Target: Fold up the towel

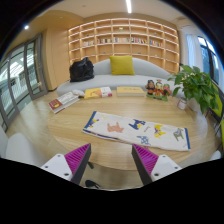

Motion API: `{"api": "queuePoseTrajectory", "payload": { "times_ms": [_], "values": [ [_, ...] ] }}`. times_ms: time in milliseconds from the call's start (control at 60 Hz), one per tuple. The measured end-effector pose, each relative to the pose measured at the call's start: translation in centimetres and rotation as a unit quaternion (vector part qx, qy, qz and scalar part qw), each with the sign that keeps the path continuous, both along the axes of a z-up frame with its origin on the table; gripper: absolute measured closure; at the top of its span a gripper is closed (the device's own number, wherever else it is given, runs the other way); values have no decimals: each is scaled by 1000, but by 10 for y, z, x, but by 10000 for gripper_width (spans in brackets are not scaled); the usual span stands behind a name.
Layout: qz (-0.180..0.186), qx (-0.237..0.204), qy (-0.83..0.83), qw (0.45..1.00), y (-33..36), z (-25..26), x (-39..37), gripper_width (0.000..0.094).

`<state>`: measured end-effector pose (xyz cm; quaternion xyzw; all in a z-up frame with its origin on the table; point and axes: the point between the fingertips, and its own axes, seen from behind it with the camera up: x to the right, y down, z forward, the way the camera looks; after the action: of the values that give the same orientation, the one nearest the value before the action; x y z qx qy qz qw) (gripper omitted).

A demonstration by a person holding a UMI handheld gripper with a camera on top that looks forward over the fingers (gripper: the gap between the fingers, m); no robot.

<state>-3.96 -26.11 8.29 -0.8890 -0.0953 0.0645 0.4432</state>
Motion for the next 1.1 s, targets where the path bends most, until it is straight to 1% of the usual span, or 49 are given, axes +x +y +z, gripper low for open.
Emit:
{"api": "queuePoseTrajectory", "payload": {
  "times_ms": [83,167,317,417,483,500,517,550,583,667,700,717,733,767,867,933,1000,1100],
  "values": [
    [10,0,14,1000,33,-14,-48,90],
    [6,-4,21,1000,66,-29,-91,90],
    [-24,-12,15,1000,126,-63,-127,90],
    [-43,-13,-6,999,157,-83,-130,88],
    [-52,-27,-19,998,165,-100,-128,98],
    [-54,-17,-22,998,169,-97,-127,124],
    [-54,-8,-27,998,173,-96,-125,168],
    [-53,-5,-40,998,174,-99,-123,283],
    [-42,4,-35,998,175,-97,-129,373],
    [-13,15,-40,999,178,-99,-136,644],
    [-8,18,-44,999,178,-99,-136,777],
    [-9,20,-47,999,179,-98,-134,861],
    [-13,22,-50,998,180,-97,-132,912],
    [-19,20,-48,998,176,-98,-135,911],
    [-13,6,-42,999,174,-96,-137,914],
    [0,-10,-5,1000,163,-88,-154,915],
    [21,-6,37,999,151,-61,-172,915],
    [52,33,101,993,135,11,-190,914]
  ]
}}
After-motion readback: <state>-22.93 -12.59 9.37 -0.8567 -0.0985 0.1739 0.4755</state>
